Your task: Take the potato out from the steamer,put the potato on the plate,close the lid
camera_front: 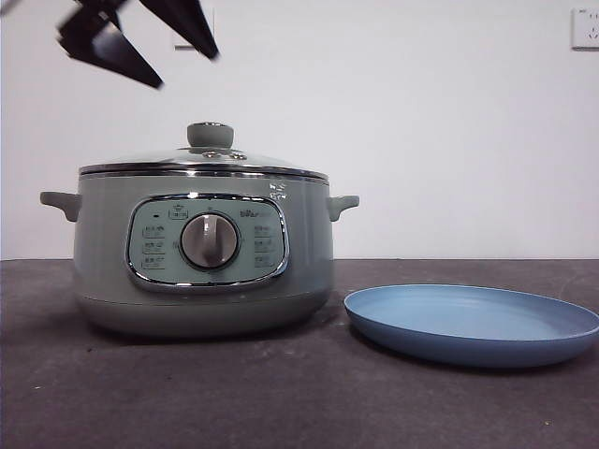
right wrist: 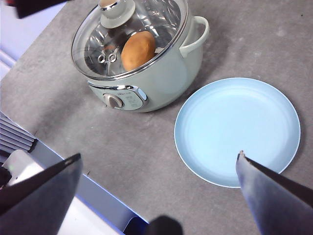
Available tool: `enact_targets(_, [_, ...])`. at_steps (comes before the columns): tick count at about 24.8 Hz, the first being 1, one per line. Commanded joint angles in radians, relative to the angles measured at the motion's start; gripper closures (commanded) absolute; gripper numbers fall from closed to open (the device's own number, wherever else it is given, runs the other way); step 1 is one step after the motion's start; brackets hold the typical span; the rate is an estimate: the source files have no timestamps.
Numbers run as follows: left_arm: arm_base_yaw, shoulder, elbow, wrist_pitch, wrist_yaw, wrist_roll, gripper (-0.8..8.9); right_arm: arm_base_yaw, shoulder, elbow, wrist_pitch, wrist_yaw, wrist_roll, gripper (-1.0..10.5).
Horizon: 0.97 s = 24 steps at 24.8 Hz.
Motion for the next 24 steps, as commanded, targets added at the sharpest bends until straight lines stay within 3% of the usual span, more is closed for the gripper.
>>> enact_targets(1, [-0.016, 0.057, 0.014, 0.026, -0.014, 0.031, 1.76, 0.002, 0.0, 0.002, 0.002, -0.001, 0.006, 2.9])
enact_targets(12, [-0.051, 0.161, 0.014, 0.064, -0.064, 0.041, 1.92, 0.002, 0.002, 0.002, 0.003, 0.0, 0.006, 2.9])
enact_targets(13, [-0.051, 0.161, 0.014, 0.059, -0.064, 0.041, 2.62, 0.002, 0.003, 0.002, 0.003, 0.0, 0.006, 2.9])
enact_targets(15, [-0.052, 0.161, 0.014, 0.045, -0.063, 0.041, 5.03, 0.002, 0.004, 0.002, 0.003, 0.0, 0.006, 2.9])
enact_targets(16, [-0.055, 0.161, 0.014, 0.04, -0.063, 0.041, 5.56, 0.002, 0.004, 0.002, 0.003, 0.0, 0.006, 2.9])
enact_targets(21, [-0.056, 0.161, 0.014, 0.039, -0.062, 0.04, 8.09, 0.002, 0.004, 0.002, 0.003, 0.003, 0.006, 2.9])
enact_targets(24, [-0.056, 0.161, 0.014, 0.039, -0.061, 0.037, 8.22, 0.002, 0.004, 0.002, 0.003, 0.003, 0.006, 2.9])
